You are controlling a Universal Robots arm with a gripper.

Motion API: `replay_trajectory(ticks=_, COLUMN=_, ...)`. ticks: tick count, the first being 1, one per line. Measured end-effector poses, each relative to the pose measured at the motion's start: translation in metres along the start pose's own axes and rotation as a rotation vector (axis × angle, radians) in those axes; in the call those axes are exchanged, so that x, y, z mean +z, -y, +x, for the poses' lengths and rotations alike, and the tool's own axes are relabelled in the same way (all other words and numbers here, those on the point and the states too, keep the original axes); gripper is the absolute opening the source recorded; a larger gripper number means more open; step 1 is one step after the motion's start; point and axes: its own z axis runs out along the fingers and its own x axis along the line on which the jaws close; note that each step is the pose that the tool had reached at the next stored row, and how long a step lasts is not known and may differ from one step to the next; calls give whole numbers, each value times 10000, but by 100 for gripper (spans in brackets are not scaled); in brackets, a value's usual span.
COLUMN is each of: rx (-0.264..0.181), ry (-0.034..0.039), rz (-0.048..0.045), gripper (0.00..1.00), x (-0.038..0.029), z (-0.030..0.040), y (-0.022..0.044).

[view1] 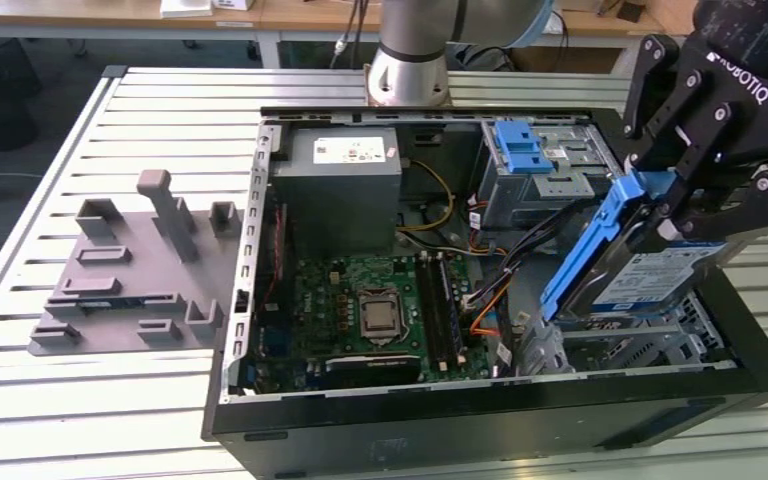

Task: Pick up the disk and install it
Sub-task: 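Insert the disk into the insertion slot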

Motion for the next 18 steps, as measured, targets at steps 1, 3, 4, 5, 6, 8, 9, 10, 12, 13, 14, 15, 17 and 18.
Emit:
replay_trajectory(ticks=1, rx=-1, ry=1, rz=0, gripper=36, x=1, z=0, y=4)
replay_trajectory(ticks=3, rx=-1, ry=2, rz=1, gripper=36, x=5, z=0, y=20)
replay_trajectory(ticks=4, rx=-1, ry=1, rz=0, gripper=36, x=7, z=0, y=31)
replay_trajectory(ticks=5, rx=-2, ry=1, rz=0, gripper=36, x=9, z=0, y=42)
replay_trajectory(ticks=6, rx=-1, ry=1, rz=0, gripper=36, x=12, z=0, y=51)
replay_trajectory(ticks=8, rx=-1, ry=1, rz=0, gripper=36, x=17, z=0, y=73)
replay_trajectory(ticks=9, rx=-1, ry=1, rz=0, gripper=36, x=21, z=0, y=83)
replay_trajectory(ticks=10, rx=-1, ry=2, rz=0, gripper=36, x=24, z=0, y=91)
replay_trajectory(ticks=12, rx=-1, ry=0, rz=0, gripper=36, x=31, z=0, y=106)
replay_trajectory(ticks=13, rx=-1, ry=0, rz=0, gripper=36, x=34, z=0, y=112)
replay_trajectory(ticks=14, rx=-1, ry=0, rz=0, gripper=36, x=37, z=0, y=117)
replay_trajectory(ticks=15, rx=-1, ry=1, rz=0, gripper=36, x=41, z=0, y=121)
replay_trajectory(ticks=17, rx=0, ry=1, rz=0, gripper=36, x=47, z=0, y=128)
replay_trajectory(ticks=18, rx=1, ry=0, rz=0, gripper=36, x=51, z=0, y=129)
